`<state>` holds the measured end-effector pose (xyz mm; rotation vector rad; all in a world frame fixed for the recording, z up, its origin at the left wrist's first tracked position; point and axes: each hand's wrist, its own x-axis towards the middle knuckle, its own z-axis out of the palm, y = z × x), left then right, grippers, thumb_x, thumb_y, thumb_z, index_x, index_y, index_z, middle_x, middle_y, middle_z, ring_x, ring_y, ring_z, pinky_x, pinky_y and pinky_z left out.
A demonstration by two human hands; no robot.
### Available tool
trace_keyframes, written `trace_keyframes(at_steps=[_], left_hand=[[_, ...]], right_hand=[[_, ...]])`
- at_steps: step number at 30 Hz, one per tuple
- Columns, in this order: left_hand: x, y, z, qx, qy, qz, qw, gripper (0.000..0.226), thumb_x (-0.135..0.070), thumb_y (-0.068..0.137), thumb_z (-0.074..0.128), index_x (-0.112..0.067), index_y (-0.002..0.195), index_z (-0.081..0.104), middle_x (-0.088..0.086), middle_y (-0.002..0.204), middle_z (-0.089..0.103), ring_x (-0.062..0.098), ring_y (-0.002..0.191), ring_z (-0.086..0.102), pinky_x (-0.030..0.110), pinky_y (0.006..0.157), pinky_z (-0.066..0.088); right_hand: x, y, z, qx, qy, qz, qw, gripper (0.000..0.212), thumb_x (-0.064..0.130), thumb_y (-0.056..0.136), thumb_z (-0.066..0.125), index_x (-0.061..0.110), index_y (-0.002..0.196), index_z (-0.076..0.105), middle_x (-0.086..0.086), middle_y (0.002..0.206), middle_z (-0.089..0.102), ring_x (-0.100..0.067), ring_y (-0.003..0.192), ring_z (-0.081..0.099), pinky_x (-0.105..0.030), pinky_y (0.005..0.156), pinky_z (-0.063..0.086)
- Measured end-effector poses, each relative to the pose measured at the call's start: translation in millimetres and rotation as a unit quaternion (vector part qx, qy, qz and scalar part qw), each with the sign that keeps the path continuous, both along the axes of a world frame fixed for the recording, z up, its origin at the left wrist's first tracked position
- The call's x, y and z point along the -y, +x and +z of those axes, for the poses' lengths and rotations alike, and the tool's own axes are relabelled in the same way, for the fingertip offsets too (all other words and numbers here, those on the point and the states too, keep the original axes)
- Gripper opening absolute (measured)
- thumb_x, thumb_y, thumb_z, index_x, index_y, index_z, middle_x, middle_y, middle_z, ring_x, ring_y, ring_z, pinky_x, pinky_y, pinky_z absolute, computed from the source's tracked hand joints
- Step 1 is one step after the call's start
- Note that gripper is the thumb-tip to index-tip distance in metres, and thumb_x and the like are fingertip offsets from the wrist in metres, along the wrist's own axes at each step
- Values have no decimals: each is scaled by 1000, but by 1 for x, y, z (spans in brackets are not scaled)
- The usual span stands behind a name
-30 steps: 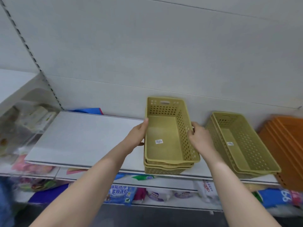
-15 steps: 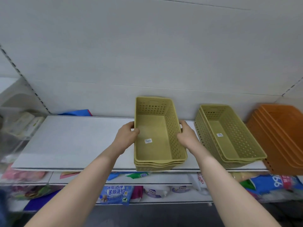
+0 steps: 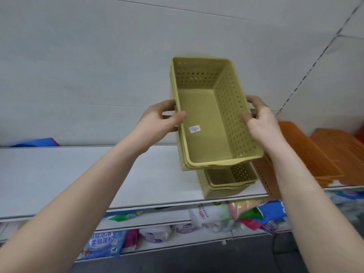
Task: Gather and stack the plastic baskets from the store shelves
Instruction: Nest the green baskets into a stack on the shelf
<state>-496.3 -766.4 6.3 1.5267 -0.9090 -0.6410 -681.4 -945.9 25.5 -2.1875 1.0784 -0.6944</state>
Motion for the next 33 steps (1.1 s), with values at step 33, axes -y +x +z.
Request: trace_keyframes(at_steps=[33], left_hand=[[108, -65, -112, 35, 248, -5, 968, 45, -35, 95, 41, -22, 138, 43, 2, 139, 54, 21, 111, 61, 42, 99, 49]], right_hand=[[103, -44, -125, -187, 137, 46, 972, 54, 14, 102, 39, 26, 153, 24, -9, 124, 62, -27, 97, 66, -40, 85, 54]])
